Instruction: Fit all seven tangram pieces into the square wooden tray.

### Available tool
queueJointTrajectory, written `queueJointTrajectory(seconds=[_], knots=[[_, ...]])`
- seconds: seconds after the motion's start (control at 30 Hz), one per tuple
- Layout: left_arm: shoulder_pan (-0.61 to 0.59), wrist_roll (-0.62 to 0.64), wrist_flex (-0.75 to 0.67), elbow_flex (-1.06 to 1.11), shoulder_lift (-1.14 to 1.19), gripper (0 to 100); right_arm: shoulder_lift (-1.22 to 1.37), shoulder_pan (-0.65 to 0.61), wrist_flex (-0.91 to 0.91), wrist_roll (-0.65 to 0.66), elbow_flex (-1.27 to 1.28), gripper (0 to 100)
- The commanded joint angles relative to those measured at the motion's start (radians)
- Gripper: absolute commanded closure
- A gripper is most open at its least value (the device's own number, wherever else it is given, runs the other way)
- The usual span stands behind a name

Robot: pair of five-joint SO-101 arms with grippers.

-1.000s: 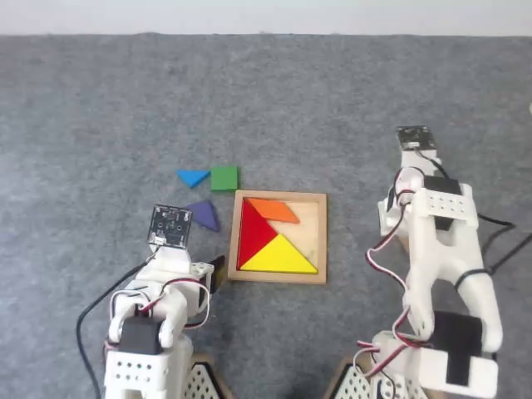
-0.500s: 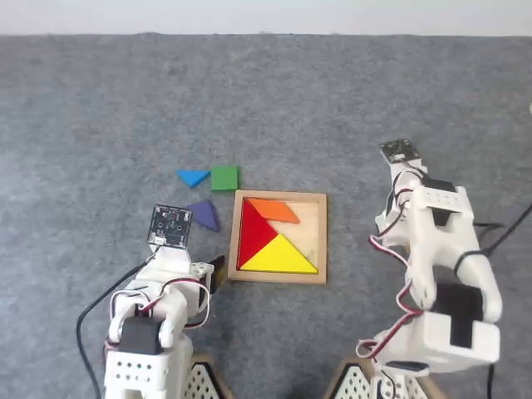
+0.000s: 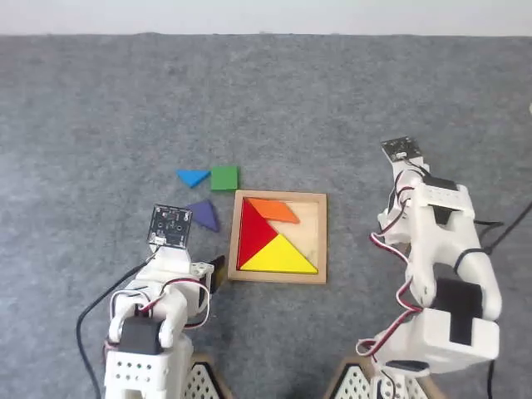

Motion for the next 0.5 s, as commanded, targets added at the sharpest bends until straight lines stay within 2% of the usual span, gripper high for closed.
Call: queueJointTrajectory(seconds=[0.0, 0.2, 0.37, 0.47], knots=[[-0.006, -0.003, 0.005, -0.007, -0.02, 76, -0.041, -0.007, -0.002, -0.048, -0.034, 88.1], [-0.006, -0.003, 0.005, -0.007, -0.02, 76, -0.197, -0.053, 0.068, -0.163, -0.08, 88.1], [-0.006, -0.003, 0.005, -0.007, -0.02, 76, -0.249, -0.211, 0.163, -0.226, -0.144, 88.1], [-0.006, -0.003, 0.005, -0.007, -0.02, 76, -0.229, -0.328, 0.162, -0.253, -0.172, 88.1]])
